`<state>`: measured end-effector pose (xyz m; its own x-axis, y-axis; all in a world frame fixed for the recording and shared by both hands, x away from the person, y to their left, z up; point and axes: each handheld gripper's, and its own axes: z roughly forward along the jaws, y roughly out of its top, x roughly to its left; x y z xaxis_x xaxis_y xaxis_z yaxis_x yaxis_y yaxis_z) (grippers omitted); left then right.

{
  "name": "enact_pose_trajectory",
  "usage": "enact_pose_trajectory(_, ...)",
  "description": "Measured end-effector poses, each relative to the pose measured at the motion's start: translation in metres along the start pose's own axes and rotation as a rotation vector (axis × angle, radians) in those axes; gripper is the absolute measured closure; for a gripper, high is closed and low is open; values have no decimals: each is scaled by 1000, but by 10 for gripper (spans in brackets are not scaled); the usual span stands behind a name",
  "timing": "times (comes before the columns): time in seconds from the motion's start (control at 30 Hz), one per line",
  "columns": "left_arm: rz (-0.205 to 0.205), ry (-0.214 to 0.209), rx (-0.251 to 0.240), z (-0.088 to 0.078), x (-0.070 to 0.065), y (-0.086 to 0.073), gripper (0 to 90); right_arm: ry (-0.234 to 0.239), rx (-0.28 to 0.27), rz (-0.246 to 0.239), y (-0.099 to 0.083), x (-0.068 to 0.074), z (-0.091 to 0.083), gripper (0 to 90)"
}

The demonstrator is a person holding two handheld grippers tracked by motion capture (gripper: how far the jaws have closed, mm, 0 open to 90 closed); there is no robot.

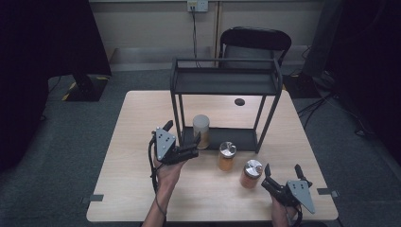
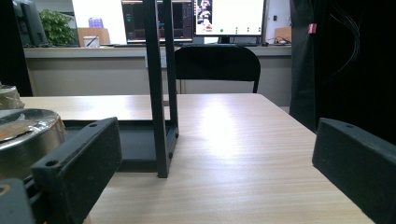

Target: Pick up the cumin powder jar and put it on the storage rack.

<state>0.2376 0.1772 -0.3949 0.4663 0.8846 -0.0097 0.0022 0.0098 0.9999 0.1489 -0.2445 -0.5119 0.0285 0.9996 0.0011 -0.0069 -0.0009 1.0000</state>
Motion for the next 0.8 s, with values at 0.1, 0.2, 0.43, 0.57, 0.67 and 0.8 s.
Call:
enact_pose_trajectory(0.1, 7, 6, -3, -5, 0, -1, 2, 1, 0, 1, 0, 0, 0, 5)
enact_pose_trajectory(0.2, -15, 11, -14, -11, 0, -4, 2, 1, -1, 0, 0, 0, 0, 4)
enact_pose_trajectory(0.43, -24, 19, -37, -24, -2, -10, 2, 3, -1, -2, 0, 0, 0, 4)
enact_pose_trajectory(0.57, -39, 26, -47, -30, -1, -15, 2, 1, -2, -4, 0, 0, 0, 4)
enact_pose_trajectory(0.67, -40, 37, -35, -33, -2, -20, 1, 2, -3, -4, -1, 0, 0, 4)
enact_pose_trajectory(0.8, -44, 46, -19, -36, -2, -26, 1, 4, -3, -7, -1, 0, 0, 5)
